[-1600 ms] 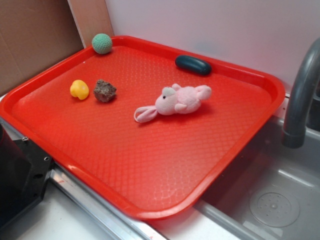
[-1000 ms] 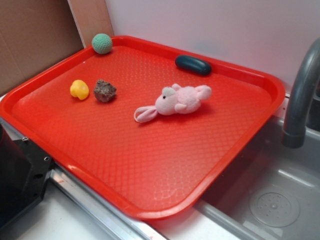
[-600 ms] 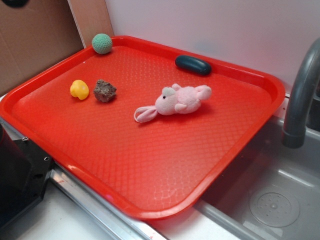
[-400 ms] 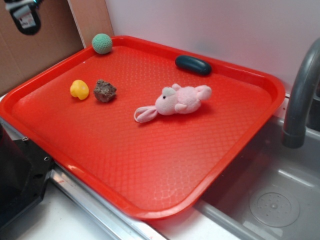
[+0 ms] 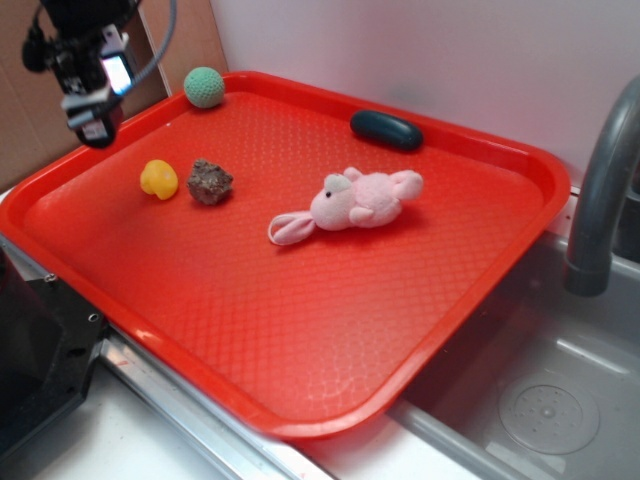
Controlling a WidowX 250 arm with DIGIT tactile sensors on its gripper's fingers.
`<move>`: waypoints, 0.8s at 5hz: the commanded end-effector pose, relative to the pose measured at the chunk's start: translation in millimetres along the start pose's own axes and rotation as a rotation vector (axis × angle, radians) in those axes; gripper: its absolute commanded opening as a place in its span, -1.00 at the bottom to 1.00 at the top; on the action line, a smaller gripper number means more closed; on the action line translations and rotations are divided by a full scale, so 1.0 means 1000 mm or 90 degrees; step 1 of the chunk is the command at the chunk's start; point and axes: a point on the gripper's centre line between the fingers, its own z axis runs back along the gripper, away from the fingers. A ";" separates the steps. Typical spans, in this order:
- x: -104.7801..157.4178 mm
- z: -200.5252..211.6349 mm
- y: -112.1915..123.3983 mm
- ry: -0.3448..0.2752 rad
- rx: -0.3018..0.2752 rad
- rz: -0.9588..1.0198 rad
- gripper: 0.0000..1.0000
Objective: Grab the yellow duck.
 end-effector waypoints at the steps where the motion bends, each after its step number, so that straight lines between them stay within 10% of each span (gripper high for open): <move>1: 0.005 -0.050 0.026 0.013 0.015 -0.027 1.00; 3: -0.004 -0.073 0.025 0.075 0.014 0.004 1.00; 4: -0.012 -0.078 0.018 0.090 0.021 0.020 -1.00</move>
